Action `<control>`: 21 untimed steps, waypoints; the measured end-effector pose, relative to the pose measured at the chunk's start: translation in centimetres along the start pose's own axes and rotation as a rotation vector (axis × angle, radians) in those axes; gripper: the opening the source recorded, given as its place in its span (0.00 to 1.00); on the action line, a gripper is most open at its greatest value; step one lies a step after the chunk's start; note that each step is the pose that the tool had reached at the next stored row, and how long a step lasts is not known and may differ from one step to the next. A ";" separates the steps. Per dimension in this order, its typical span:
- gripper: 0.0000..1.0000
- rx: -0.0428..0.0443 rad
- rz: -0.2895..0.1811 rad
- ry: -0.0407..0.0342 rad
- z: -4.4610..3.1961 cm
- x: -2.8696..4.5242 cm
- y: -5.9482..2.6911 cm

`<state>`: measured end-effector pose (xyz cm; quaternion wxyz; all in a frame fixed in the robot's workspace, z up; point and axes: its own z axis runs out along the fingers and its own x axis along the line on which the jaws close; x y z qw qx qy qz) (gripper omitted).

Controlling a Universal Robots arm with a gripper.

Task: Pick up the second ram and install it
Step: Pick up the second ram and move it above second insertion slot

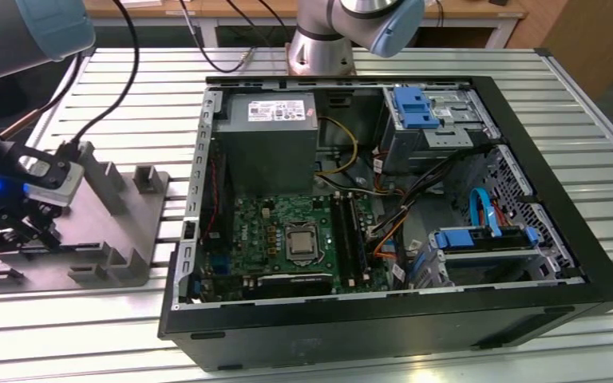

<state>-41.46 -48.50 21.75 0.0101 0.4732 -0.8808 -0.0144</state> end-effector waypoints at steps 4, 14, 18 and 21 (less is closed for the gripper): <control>0.10 0.0001 -0.027 0.0009 0.00 0.00 0.00; 0.10 0.0004 -0.093 0.0032 0.00 0.00 0.00; 0.10 0.0005 -0.116 0.0041 0.00 0.00 0.00; 0.10 0.0005 -0.133 0.0046 0.00 0.00 0.00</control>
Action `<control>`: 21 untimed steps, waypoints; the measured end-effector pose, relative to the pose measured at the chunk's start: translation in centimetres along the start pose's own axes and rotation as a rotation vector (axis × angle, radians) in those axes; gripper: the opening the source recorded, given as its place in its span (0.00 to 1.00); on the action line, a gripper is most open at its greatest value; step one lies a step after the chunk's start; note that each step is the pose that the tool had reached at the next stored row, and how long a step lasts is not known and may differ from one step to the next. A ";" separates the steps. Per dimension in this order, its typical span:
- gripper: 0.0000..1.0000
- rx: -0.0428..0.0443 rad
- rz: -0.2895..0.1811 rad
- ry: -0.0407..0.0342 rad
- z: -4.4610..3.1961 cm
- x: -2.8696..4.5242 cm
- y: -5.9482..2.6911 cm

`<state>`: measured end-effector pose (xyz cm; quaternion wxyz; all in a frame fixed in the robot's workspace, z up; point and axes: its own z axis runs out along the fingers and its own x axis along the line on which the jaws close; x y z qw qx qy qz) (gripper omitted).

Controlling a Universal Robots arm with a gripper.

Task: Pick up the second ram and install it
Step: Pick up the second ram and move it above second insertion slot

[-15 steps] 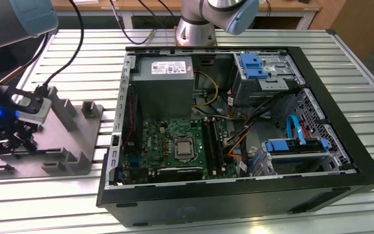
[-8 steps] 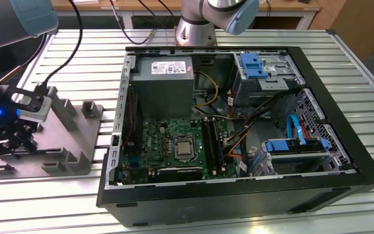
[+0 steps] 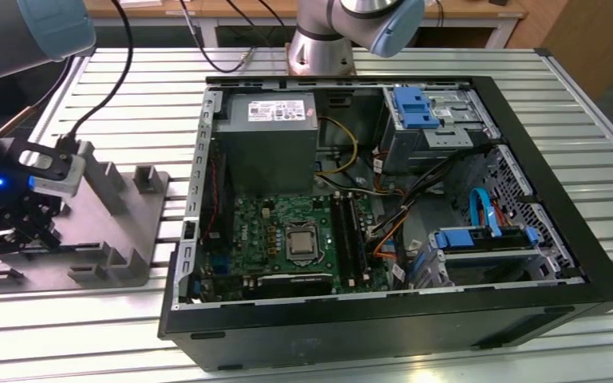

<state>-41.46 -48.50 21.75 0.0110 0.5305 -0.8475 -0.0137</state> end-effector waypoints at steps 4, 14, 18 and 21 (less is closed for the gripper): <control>0.10 0.0001 -0.021 0.0008 0.00 0.00 0.00; 0.10 0.0003 -0.074 0.0026 0.00 0.00 0.00; 0.10 0.0004 -0.095 0.0033 0.00 0.00 0.00; 0.10 0.0005 -0.111 0.0038 0.00 0.00 0.00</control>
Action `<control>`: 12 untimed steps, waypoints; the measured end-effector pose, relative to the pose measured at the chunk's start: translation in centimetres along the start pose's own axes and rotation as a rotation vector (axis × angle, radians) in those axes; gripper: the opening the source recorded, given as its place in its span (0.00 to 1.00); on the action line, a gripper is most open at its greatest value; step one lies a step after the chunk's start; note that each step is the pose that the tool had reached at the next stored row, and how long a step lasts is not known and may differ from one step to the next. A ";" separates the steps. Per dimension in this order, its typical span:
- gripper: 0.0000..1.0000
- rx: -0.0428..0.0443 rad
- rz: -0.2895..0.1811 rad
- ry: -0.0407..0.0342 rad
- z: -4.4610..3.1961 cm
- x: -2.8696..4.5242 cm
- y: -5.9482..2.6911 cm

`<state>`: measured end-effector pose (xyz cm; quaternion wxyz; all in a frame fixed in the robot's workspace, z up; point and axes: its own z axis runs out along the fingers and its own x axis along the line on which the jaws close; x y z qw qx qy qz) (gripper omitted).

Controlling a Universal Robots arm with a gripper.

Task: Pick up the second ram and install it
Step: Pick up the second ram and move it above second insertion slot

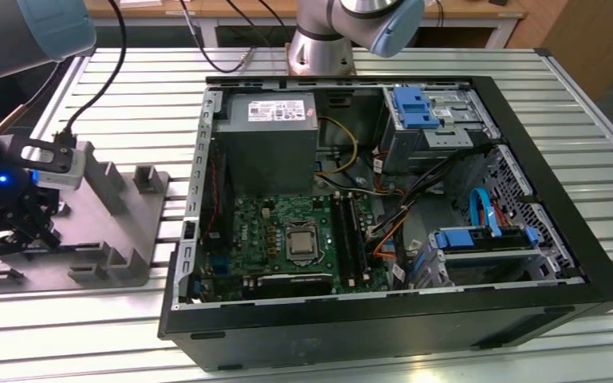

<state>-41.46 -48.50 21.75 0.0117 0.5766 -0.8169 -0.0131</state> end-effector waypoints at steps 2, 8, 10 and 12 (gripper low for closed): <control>0.10 0.0000 -0.011 0.0004 0.00 0.00 0.00; 0.10 0.0002 -0.042 0.0015 0.00 0.00 0.00; 0.10 0.0002 -0.052 0.0018 0.00 0.00 0.00; 0.10 0.0002 -0.062 0.0022 0.00 0.00 0.00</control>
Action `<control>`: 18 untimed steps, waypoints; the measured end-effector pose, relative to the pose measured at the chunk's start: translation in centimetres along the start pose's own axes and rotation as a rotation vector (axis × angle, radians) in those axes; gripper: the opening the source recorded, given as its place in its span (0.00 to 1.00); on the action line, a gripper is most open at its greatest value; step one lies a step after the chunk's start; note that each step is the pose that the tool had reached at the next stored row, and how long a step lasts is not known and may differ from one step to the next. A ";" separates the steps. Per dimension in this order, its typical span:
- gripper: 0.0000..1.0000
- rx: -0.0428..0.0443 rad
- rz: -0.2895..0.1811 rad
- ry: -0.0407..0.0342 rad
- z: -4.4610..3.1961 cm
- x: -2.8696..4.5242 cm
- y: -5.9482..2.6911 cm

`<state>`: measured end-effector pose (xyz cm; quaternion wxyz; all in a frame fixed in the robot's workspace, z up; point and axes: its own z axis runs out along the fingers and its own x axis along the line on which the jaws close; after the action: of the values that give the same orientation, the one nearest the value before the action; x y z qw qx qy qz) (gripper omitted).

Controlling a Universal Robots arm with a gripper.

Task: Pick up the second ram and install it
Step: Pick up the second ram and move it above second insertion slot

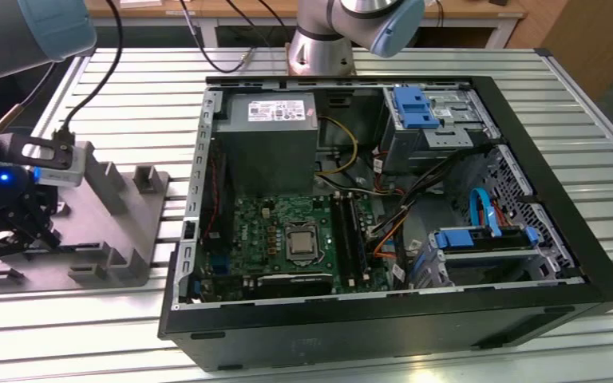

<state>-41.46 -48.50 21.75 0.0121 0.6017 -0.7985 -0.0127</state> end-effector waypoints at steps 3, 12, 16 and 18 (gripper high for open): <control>0.10 0.0001 -0.016 0.0005 0.00 0.00 0.00; 0.10 0.0003 -0.061 0.0021 0.00 0.00 0.00; 0.10 0.0004 -0.081 0.0028 0.00 0.00 0.00; 0.10 0.0004 -0.091 0.0032 0.00 0.00 0.00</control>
<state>-41.46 -48.50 21.75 0.0127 0.6373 -0.7704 -0.0122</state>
